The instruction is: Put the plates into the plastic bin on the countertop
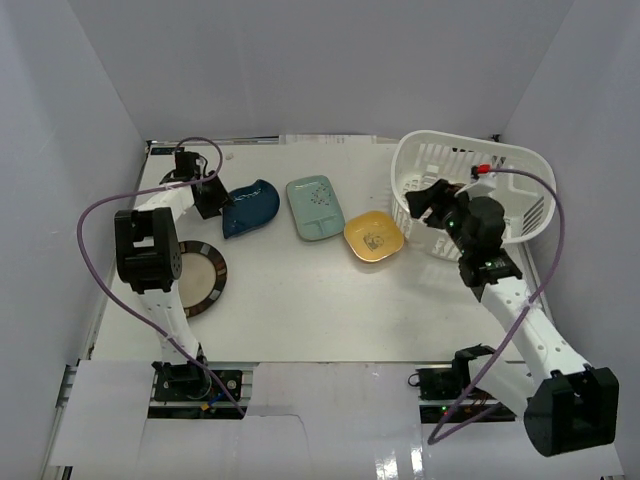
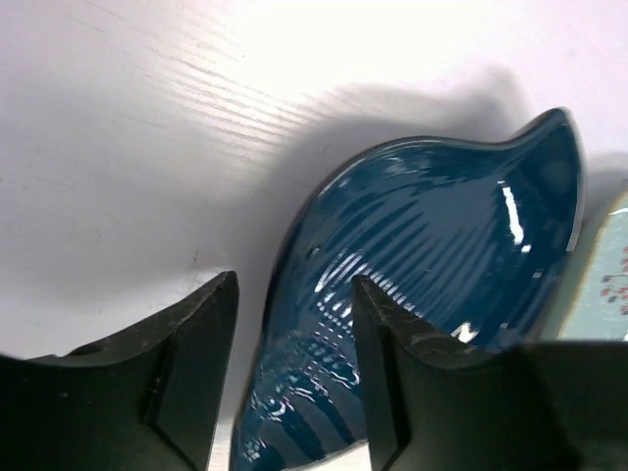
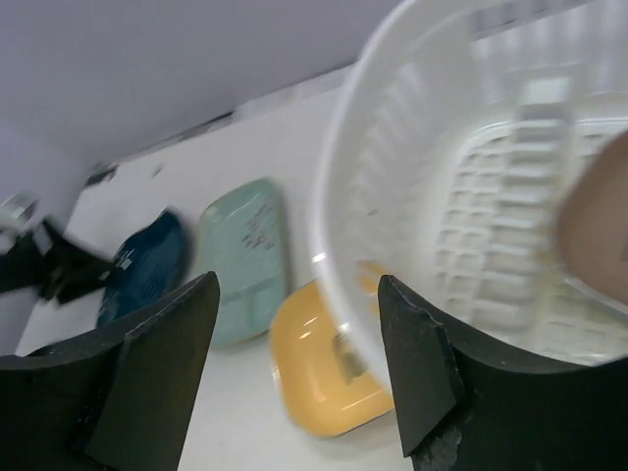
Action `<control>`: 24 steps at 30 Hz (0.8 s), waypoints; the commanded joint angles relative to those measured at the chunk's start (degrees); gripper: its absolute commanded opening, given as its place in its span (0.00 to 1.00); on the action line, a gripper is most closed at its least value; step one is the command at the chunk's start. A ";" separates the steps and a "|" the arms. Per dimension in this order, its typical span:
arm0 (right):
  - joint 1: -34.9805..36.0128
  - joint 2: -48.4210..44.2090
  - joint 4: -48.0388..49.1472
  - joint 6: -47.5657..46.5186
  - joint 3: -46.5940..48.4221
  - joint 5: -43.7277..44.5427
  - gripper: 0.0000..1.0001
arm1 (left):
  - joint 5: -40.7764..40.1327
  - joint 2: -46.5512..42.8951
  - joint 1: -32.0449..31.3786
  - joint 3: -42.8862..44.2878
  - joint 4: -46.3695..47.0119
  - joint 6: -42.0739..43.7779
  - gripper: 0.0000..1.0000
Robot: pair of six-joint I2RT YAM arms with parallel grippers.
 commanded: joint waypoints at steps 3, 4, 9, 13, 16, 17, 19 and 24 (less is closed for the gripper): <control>14.40 -4.29 5.30 -1.28 -7.19 -6.64 0.69 | 2.08 2.02 0.29 0.34 0.48 2.00 0.51; 16.60 -4.55 4.95 -1.63 -8.24 -5.94 0.68 | 3.13 2.11 0.38 0.16 1.44 1.91 0.48; 32.69 -1.76 8.01 -0.58 -10.53 -1.99 0.68 | 5.68 2.20 0.90 -2.39 4.00 0.33 0.18; 39.47 6.06 10.66 1.09 -8.78 -1.63 0.77 | 7.70 -1.56 1.96 -5.11 6.11 -3.17 0.00; 42.11 12.22 12.67 2.23 -5.79 -1.46 0.88 | 14.02 -6.13 3.72 -9.67 10.14 -7.04 0.00; 42.46 14.58 13.20 3.63 -4.05 -1.54 0.91 | 15.08 -10.06 3.89 -10.99 11.11 -9.23 0.00; 42.64 16.88 14.00 4.52 -1.67 -1.54 0.98 | 17.02 -14.30 3.90 -15.12 13.75 -10.74 0.00; 42.55 23.73 11.98 5.57 9.30 1.96 0.91 | 16.50 -29.68 3.81 -23.91 15.42 -13.73 0.00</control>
